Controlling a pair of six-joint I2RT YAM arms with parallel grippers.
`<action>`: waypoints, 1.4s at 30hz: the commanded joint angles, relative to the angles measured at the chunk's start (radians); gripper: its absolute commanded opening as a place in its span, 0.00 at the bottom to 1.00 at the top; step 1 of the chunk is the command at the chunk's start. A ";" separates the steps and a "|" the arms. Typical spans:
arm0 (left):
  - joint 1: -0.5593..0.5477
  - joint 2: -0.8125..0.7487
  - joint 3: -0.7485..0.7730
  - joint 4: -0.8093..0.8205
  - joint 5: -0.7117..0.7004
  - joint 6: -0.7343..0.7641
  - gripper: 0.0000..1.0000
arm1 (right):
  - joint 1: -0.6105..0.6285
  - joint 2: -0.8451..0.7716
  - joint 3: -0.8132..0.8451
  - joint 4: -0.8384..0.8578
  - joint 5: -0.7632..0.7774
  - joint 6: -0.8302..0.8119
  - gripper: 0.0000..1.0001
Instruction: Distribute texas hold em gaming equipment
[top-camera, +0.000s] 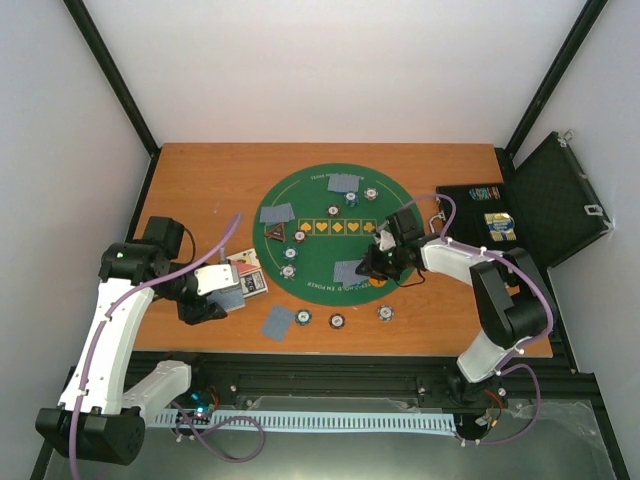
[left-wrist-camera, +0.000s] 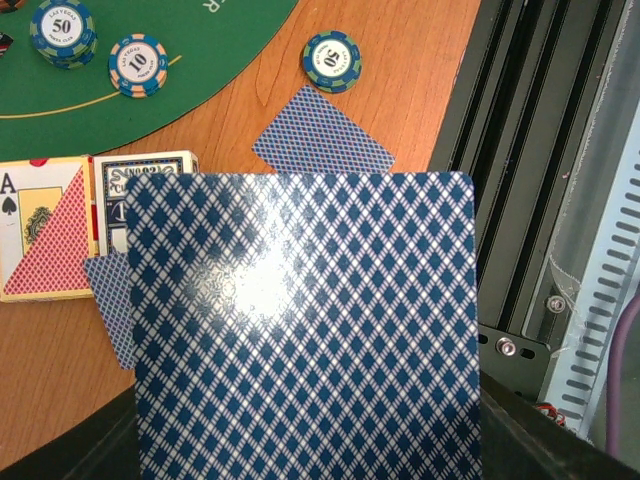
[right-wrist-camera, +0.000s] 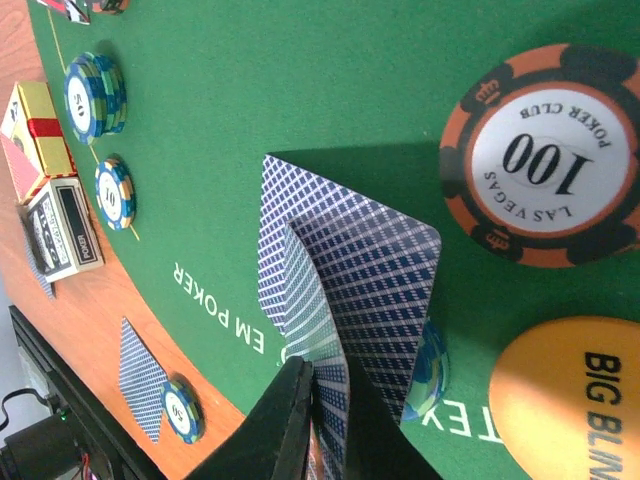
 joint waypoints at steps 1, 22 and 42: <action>-0.003 -0.010 0.038 -0.014 0.018 0.020 0.01 | -0.014 -0.038 -0.012 -0.027 0.021 -0.019 0.08; -0.003 -0.007 0.051 -0.021 0.035 0.030 0.01 | -0.046 -0.267 0.008 -0.201 0.106 -0.018 0.31; -0.002 -0.008 0.045 -0.016 0.052 0.030 0.01 | 0.590 -0.154 0.114 0.525 -0.043 0.488 0.82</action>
